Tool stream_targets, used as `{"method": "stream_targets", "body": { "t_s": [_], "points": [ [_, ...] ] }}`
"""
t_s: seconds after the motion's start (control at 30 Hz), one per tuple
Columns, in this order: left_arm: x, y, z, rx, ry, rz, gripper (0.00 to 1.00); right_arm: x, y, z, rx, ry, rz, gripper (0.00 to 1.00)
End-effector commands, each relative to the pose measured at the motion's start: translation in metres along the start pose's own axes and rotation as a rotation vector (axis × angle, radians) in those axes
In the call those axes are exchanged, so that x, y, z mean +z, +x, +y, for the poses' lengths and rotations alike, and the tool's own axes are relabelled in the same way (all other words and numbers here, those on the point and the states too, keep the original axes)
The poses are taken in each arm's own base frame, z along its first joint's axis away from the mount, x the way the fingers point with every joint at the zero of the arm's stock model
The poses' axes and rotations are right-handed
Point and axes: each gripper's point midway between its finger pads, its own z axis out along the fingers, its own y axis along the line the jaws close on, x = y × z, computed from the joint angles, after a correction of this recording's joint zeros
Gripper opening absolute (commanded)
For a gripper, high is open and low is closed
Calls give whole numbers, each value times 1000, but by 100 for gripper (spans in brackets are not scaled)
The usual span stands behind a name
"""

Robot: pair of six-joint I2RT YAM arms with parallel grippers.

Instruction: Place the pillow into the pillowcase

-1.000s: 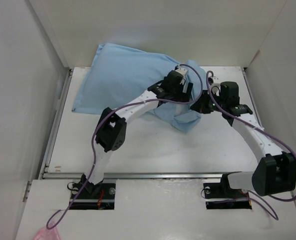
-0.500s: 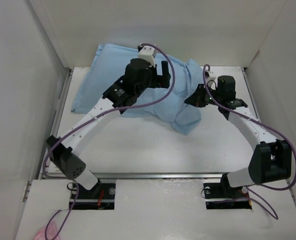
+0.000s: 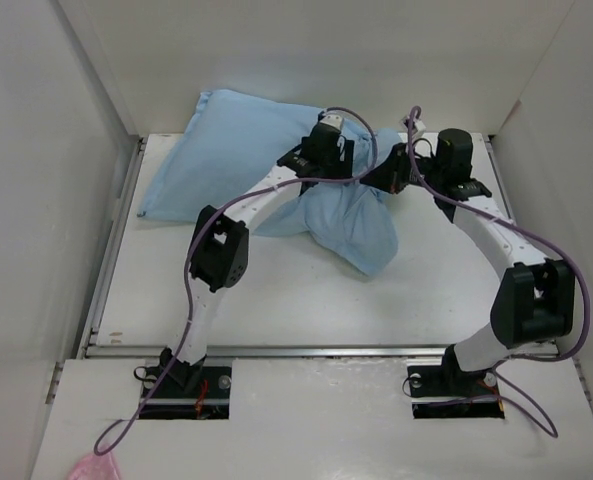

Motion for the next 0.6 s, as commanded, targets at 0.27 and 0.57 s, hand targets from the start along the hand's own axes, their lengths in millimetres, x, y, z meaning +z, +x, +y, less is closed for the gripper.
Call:
{"method": "stream_targets", "body": {
  "t_s": [0.27,0.57],
  "points": [
    [-126,-70,43,-163,-26,-139,93,-16,12,-109,114,620,-20,25],
    [-181,-61,-10,42,156,-173,86,-39,-4,-60,-9,532,40,76]
  ]
}}
